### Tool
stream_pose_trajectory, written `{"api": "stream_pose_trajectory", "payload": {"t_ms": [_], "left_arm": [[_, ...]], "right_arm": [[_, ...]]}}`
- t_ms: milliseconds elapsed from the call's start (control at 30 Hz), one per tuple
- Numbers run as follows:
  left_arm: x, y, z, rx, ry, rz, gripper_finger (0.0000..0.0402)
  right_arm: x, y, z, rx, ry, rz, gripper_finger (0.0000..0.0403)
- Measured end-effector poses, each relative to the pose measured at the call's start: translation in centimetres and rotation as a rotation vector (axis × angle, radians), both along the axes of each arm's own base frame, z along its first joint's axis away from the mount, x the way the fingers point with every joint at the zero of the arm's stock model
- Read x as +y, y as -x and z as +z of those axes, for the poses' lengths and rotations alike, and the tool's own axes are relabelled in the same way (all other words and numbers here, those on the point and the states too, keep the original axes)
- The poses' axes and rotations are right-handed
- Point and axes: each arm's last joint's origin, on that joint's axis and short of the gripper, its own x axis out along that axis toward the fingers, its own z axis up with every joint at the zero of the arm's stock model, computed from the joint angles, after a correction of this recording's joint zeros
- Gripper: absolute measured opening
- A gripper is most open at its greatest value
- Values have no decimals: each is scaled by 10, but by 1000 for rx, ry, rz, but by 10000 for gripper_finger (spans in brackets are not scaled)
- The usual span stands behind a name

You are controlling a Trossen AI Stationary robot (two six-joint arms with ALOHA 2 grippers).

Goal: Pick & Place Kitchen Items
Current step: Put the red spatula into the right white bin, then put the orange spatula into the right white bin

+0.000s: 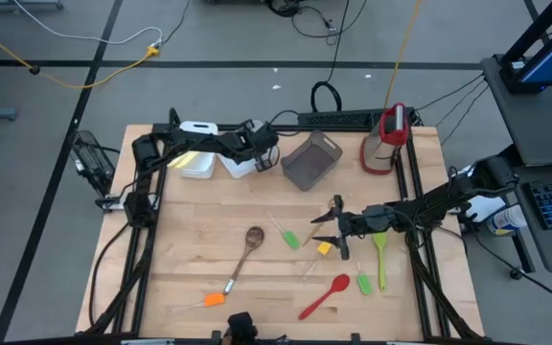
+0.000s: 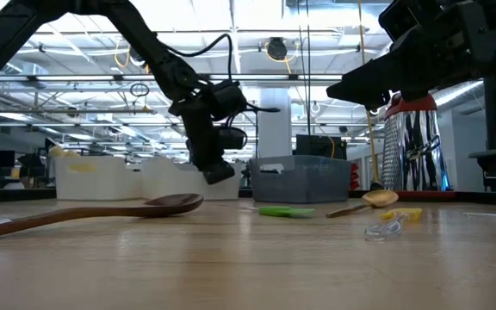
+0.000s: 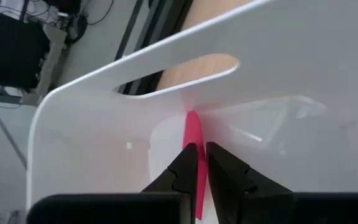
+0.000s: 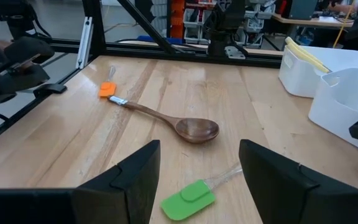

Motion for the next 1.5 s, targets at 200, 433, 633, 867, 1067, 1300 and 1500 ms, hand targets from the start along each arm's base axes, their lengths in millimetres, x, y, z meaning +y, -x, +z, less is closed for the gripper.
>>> {"api": "stream_pose_trajectory", "payload": {"t_ms": [200,433,633,867,1067,1300,1500], "left_arm": [[-8,-4,0,-46,35,9,95],[-28,-16,0,-95,102,-49,140],[-39,-24,23,-22,9,-24,145],[-73,-22,77,86,204,-46,145],[-122,2,124,15,471,-9,145],[-184,44,183,-72,543,-64,145],[-231,77,217,-158,518,-174,145]], "right_arm": [[0,0,0,0,0,0,212],[0,0,0,0,0,0,212],[0,0,0,0,0,0,212],[0,0,0,2,-2,3,212],[0,0,-2,24,-73,-12,212],[0,1,-5,56,-95,-20,212],[0,1,-4,52,-139,-29,212]]}}
